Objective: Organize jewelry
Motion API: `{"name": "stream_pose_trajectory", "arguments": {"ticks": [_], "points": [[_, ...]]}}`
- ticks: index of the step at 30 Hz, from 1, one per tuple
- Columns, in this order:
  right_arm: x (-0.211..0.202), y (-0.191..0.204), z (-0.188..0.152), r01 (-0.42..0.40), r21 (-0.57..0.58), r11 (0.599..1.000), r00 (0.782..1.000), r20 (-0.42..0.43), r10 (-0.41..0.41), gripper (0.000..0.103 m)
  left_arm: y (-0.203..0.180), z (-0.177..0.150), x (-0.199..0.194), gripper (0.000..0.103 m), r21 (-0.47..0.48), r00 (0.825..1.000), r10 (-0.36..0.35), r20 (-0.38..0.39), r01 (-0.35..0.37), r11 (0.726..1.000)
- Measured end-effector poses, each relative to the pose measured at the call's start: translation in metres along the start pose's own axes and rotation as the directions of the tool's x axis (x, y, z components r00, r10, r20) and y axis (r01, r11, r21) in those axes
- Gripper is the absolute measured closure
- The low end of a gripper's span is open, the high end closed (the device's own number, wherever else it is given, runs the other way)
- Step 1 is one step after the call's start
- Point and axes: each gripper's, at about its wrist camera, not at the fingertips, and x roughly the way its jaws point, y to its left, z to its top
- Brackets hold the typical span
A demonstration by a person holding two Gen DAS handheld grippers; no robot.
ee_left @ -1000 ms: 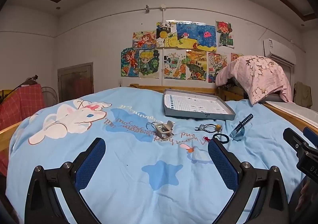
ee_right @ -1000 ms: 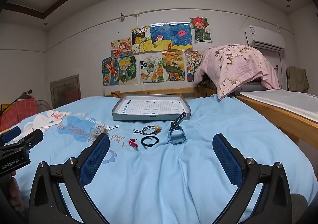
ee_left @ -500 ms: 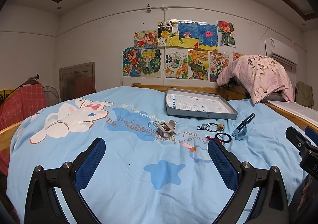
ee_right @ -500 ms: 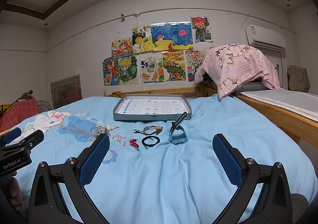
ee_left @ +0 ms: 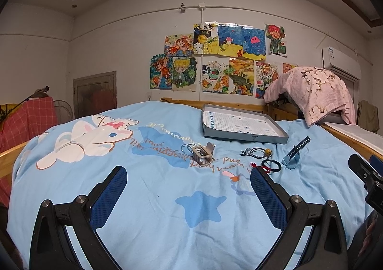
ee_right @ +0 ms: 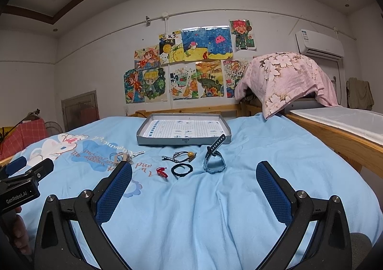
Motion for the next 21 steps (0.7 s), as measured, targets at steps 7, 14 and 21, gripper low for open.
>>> {"name": "stream_pose_trajectory", "arguments": {"ticks": [7,14,21], "points": [[-0.0006,-0.0019,0.0002,-0.004,-0.001,1.0,1.0,0.001,0.004,0.001,-0.0001,0.0001,-0.0011,0.0,0.002,1.0,0.001,0.001,-0.001,1.0],[-0.0003,-0.0012,-0.0001,-0.004,0.0,1.0,1.0,0.0,0.004,0.001,-0.0003,0.0003,-0.0005,0.0,-0.001,1.0,-0.001,-0.001,0.001,1.0],[-0.0004,-0.0011,-0.0003,-0.003,0.0,1.0,1.0,0.001,0.003,0.001,0.0004,0.0007,0.0002,0.0,0.0,1.0,-0.002,-0.002,0.002,1.0]]}}
